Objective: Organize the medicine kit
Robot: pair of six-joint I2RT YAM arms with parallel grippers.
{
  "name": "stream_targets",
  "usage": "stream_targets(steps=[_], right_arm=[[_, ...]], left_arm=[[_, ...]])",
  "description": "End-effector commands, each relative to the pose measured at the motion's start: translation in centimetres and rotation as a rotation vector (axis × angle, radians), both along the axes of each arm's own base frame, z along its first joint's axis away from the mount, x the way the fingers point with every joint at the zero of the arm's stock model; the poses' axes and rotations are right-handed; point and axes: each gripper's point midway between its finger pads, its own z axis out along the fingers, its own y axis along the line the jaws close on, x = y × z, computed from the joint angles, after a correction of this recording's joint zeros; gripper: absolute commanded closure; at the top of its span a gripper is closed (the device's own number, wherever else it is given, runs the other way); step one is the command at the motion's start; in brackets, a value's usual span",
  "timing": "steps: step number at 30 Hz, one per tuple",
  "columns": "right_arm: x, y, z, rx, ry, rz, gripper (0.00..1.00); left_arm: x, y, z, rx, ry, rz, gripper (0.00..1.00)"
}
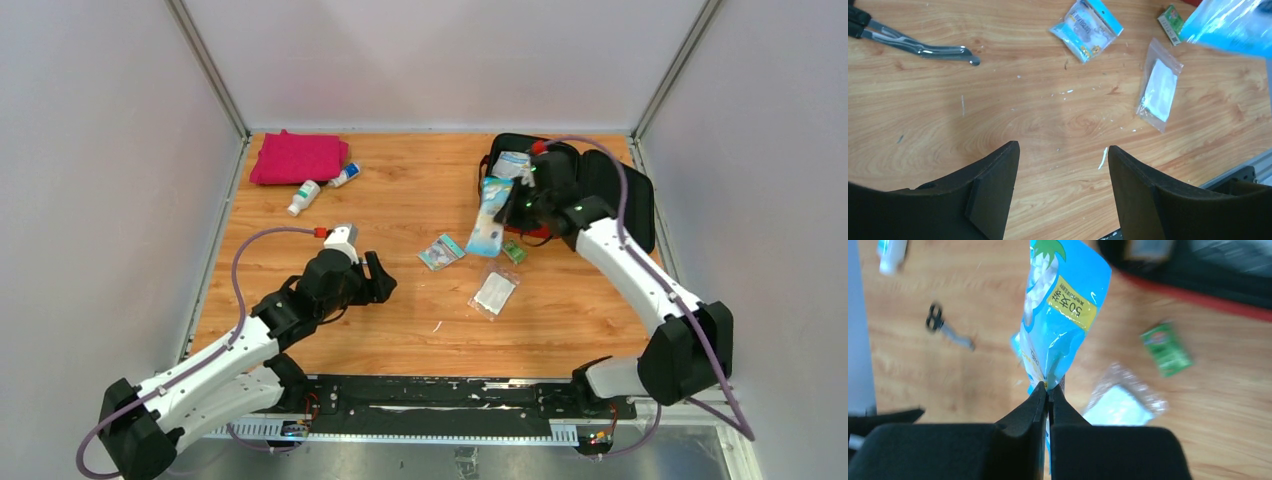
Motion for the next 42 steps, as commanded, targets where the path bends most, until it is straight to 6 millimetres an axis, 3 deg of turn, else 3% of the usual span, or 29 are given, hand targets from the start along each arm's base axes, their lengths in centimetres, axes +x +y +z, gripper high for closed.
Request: stream_targets(steps=[1,4,7,11,12,20,26,28,30,35,38,42], right_arm=[[3.3,-8.2,1.9,-0.104,-0.043,-0.161,1.0],[5.9,-12.8,2.8,-0.146,-0.06,-0.259,1.0],[8.3,-16.2,3.5,-0.178,-0.067,-0.326,1.0],[11.5,-19.2,2.4,-0.211,-0.034,-0.364,1.0],[12.7,-19.7,1.0,-0.22,0.001,-0.362,1.0],[18.8,-20.3,-2.5,-0.247,0.093,-0.317,1.0],[22.2,-19.8,-5.0,-0.212,0.138,-0.284,1.0],[23.1,-20.4,-5.2,-0.228,0.137,-0.307,0.94],[23.1,-21.7,-6.1,-0.286,0.173,-0.353,0.78],[22.1,-24.7,-4.8,-0.444,0.185,-0.461,0.47],[21.4,-24.7,-2.3,-0.497,0.133,-0.468,0.41],[20.7,-24.3,0.5,-0.519,0.068,-0.47,0.43]], left_arm=[[-0.4,1.1,-0.5,0.05,0.009,0.022,0.29],[-0.6,1.3,-1.1,0.06,0.026,0.023,0.29],[-0.7,2.1,-1.8,0.094,0.047,0.051,0.28],[-0.9,3.1,-2.2,0.135,0.065,0.083,0.27],[-0.9,3.1,-2.2,0.133,0.065,0.08,0.27],[-1.2,3.2,-2.9,0.144,0.076,0.069,0.27],[-1.1,3.3,-3.3,0.163,0.076,0.074,0.27],[-1.0,3.3,-3.5,0.169,0.079,0.075,0.27],[-1.0,3.3,-3.7,0.177,0.085,0.074,0.27],[-0.9,3.2,-3.8,0.193,0.093,0.066,0.27],[-0.8,3.3,-3.7,0.199,0.087,0.065,0.27],[-0.7,3.1,-3.3,0.195,0.08,0.054,0.27]])
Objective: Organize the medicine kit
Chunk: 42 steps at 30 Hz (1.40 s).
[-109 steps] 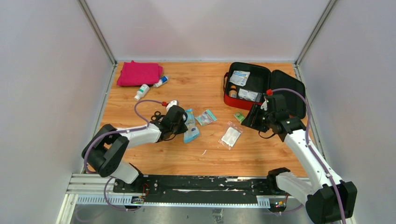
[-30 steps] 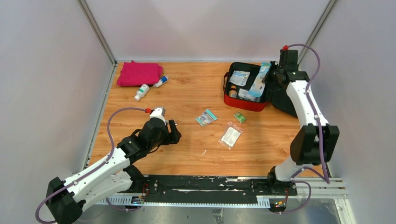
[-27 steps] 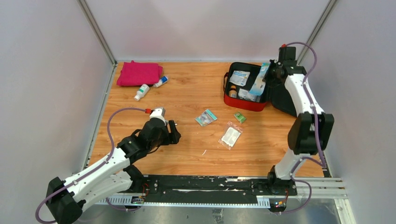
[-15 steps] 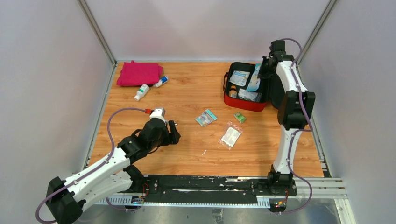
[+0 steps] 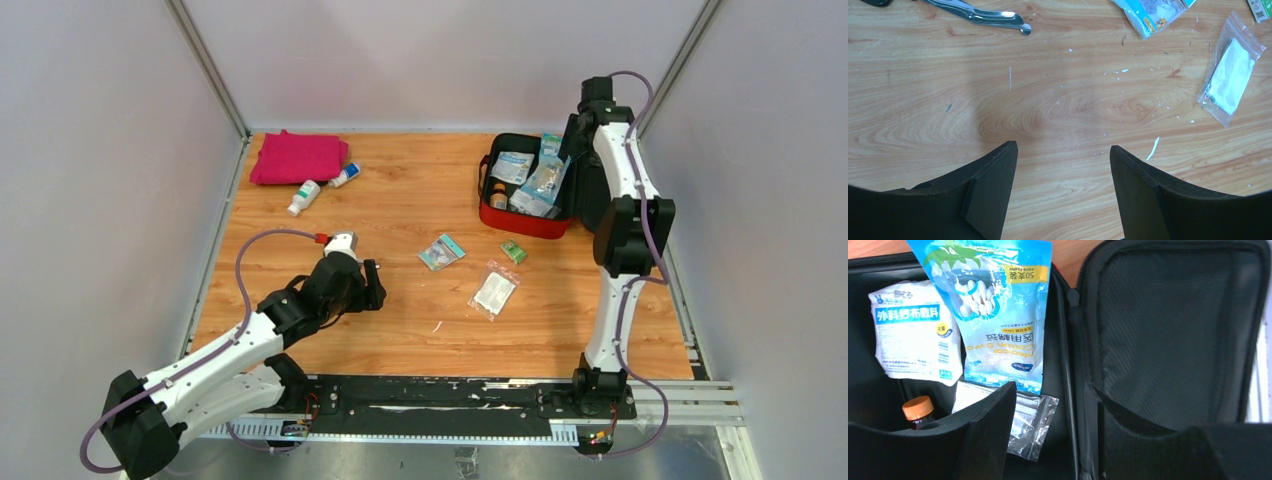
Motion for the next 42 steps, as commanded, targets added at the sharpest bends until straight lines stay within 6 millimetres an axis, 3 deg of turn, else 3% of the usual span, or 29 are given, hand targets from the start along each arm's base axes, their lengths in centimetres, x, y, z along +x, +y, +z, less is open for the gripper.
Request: stream_targets(steps=[1,4,9,27,30,37,42], right_arm=[[-1.8,-0.2,5.6,-0.079,-0.08,0.001,0.45],[-1.7,0.6,6.7,-0.042,-0.124,0.027,0.52],[-0.7,1.8,5.2,0.008,-0.11,0.073,0.67],[6.0,3.5,-1.7,0.062,-0.139,0.189,0.77],[6.1,5.2,-3.2,0.055,-0.113,0.222,0.78],[4.8,5.7,-6.5,0.054,-0.035,0.231,0.8],[4.1,5.8,-6.6,0.054,-0.023,0.217,0.8]], left_arm=[[0.2,0.1,0.5,0.016,-0.017,-0.007,0.27],[-0.1,-0.1,0.4,0.005,-0.01,-0.017,0.27],[-0.6,-0.3,0.3,-0.029,-0.007,-0.03,0.27],[-0.8,0.1,-1.3,0.013,0.004,-0.044,0.27],[-0.6,0.1,-1.6,0.022,0.007,-0.044,0.27],[-0.5,-0.1,-1.9,0.034,0.015,-0.053,0.27],[-0.6,-0.2,-2.0,0.026,0.016,-0.054,0.27]])
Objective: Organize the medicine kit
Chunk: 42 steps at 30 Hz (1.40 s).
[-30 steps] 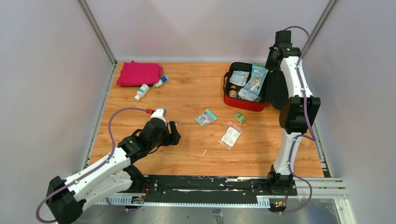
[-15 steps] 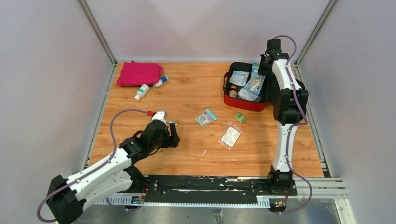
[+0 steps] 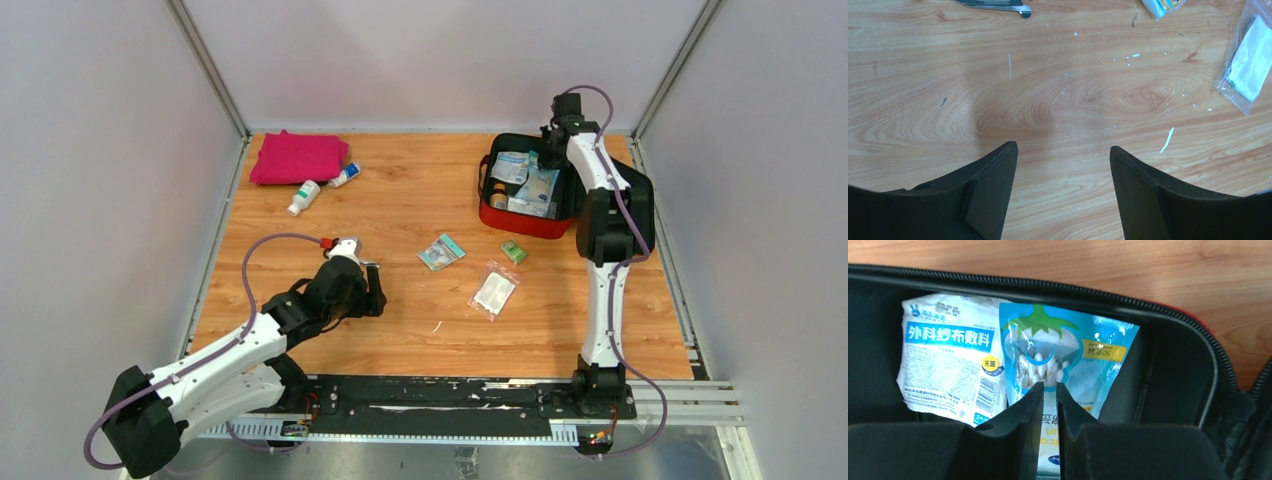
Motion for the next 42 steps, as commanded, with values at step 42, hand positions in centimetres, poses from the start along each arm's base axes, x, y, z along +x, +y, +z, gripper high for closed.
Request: stream_targets(steps=[42], right_arm=[[-36.0,13.7,7.0,0.313,-0.03,0.139,0.62]], left_arm=[[16.5,-13.3,-2.0,0.138,-0.011,-0.405,0.3]])
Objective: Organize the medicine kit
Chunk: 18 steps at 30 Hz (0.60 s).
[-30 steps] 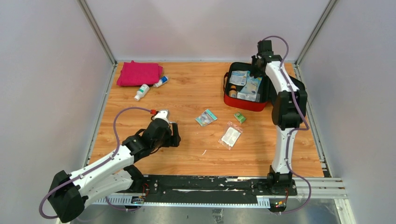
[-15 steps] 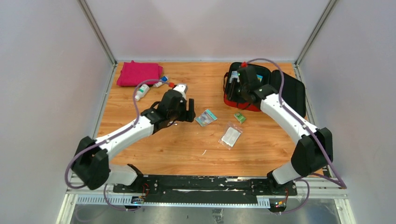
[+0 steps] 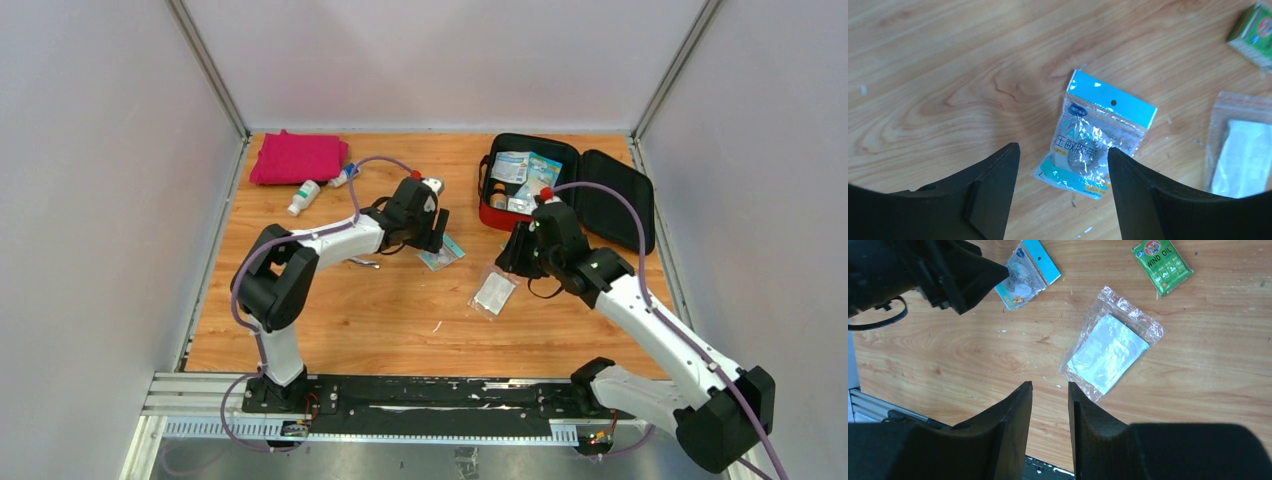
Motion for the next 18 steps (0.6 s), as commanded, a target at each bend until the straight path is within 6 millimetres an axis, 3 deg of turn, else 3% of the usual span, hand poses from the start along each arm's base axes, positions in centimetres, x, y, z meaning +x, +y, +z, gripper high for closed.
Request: stream_targets(steps=[1,9,18], right_arm=[[-1.8,-1.2,-1.2,-0.032,0.031,-0.008,0.62],[-2.8,-1.7,-1.8,-0.026,0.04,-0.014,0.61],[-3.3,-2.0,-1.9,-0.027,0.043,-0.019,0.62]], left_arm=[[-0.3,-0.8,-1.5,0.014,0.029,-0.096,0.3],[-1.4,-0.5,-3.3,0.025,0.073,-0.122,0.3],[-3.7,-0.7,-5.4,-0.019,0.137,-0.171,0.45]])
